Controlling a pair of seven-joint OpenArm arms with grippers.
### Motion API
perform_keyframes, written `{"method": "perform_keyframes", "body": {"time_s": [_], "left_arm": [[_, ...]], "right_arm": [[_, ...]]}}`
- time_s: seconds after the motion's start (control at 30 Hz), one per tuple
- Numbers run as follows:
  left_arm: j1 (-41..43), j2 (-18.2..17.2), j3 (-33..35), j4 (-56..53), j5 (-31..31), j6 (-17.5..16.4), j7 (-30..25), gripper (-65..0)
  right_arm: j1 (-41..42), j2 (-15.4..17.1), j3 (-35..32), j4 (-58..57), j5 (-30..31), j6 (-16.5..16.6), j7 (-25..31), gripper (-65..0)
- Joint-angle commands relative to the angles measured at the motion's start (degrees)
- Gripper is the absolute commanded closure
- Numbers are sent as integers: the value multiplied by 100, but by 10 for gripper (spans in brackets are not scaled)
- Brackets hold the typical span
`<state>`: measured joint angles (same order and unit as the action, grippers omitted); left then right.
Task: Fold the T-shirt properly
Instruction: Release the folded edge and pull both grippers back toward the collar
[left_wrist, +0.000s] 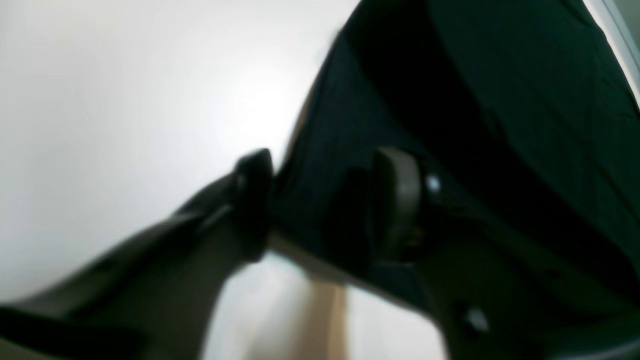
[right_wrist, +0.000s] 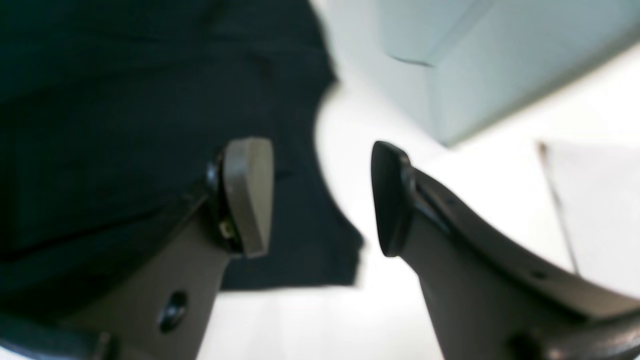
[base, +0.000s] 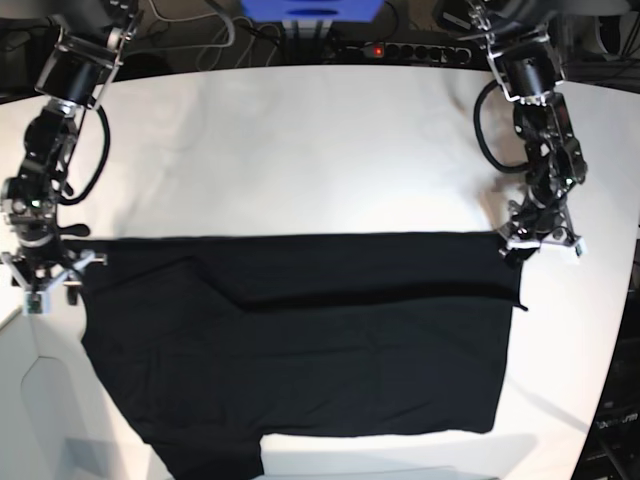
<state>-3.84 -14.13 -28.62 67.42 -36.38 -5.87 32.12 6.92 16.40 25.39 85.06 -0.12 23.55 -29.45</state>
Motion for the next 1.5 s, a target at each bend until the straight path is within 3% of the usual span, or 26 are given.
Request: {"method": "perform_keyframes", "body": {"time_s": [0.0, 0.1, 0.2, 0.4, 0.8, 0.9, 1.0, 1.03, 1.47], "left_arm": [[-60, -59, -8, 41, -6, -7, 36, -194], [-69, -59, -8, 41, -6, -7, 36, -2], [-69, -59, -8, 41, -6, -7, 45, -20], [-25, -59, -8, 41, -6, -7, 54, 0], [80, -77, -17, 41, -6, 11, 45, 0], [151, -86, -43, 41, -6, 11, 45, 0], [195, -86, -35, 102, -6, 11, 45, 0], [203, -86, -35, 120, -6, 11, 72, 0], [669, -121, -78, 1816, -15, 37, 80, 0]], "right_arm": [[113, 175, 85, -79, 16, -39, 101, -323], [148, 324, 226, -668, 16, -39, 101, -323], [148, 474, 244, -1248, 43, -39, 251, -323], [148, 474, 235, -1943, 43, -39, 831, -323], [429, 474, 235, -2796, 43, -39, 840, -310], [403, 483, 226, -2813, 43, -30, 831, -223], [403, 492, 226, -2787, 43, -30, 787, -23], [403, 500, 226, -2787, 43, -30, 778, 0], [16, 535, 235, -791, 34, -30, 769, 0]]}}
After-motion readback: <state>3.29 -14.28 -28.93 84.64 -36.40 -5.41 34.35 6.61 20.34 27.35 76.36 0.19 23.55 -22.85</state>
